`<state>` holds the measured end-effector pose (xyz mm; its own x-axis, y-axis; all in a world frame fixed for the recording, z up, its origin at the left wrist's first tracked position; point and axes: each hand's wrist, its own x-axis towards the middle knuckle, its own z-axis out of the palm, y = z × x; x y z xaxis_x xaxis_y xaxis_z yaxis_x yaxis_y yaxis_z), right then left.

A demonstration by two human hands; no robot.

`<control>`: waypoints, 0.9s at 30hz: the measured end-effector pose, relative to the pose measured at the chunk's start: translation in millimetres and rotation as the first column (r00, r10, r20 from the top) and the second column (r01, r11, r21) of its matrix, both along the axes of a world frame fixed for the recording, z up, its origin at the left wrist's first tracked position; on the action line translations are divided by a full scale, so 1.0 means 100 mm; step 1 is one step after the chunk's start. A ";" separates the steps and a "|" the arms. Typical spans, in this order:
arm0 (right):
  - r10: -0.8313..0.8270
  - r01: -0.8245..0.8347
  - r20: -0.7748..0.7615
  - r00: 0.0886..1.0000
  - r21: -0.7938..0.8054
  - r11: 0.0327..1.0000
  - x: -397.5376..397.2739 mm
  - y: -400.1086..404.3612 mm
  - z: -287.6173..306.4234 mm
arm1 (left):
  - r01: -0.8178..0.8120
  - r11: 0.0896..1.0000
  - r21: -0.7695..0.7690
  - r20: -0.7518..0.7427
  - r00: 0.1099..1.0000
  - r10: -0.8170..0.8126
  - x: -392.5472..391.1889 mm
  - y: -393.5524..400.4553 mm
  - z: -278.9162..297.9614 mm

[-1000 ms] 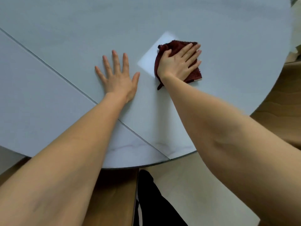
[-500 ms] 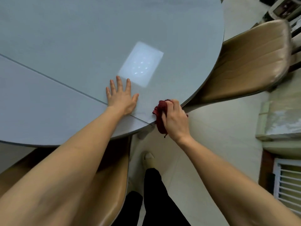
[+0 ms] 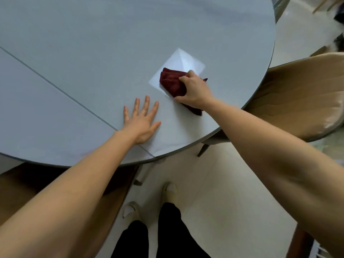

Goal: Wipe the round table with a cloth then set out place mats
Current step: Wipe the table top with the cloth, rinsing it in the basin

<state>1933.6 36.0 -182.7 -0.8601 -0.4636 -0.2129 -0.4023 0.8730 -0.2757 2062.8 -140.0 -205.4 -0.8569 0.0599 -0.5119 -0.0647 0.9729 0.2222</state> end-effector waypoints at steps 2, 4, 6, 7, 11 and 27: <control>0.179 -0.168 -0.098 0.979 0.114 0.979 -0.10 0.06 -0.08 | -0.013 1.000 0.003 -0.020 1.000 0.013 0.00 -0.02 -0.03; 0.230 -0.228 -0.032 0.973 0.055 0.972 -0.04 0.13 -0.23 | -0.015 0.999 -0.030 -0.054 0.998 0.014 0.03 0.01 -0.06; 0.221 -0.222 -0.029 0.975 -0.017 0.975 0.20 0.21 -0.41 | -0.027 0.998 -0.063 -0.094 0.995 0.021 0.08 0.04 -0.10; 0.199 -0.199 -0.057 0.978 -0.011 0.980 0.34 0.26 -0.46 | -0.031 0.997 -0.069 -0.109 0.994 0.024 0.07 0.05 -0.12; -0.159 0.159 -0.084 0.984 -0.007 0.987 0.87 0.40 -0.55 | -0.007 0.997 -0.081 -0.052 0.999 0.002 0.02 0.06 -0.07; -0.927 0.992 0.353 0.125 -0.067 0.108 2.06 -1.63 -0.36 | 0.190 0.972 -0.135 0.060 0.981 -0.184 0.68 -1.49 0.03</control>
<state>2140.0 -126.5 -219.0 -0.5726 0.6707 -0.4715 0.8089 0.3686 -0.4581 2130.5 -288.7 -202.5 -0.8122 0.1418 -0.5659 0.1141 0.9899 0.0842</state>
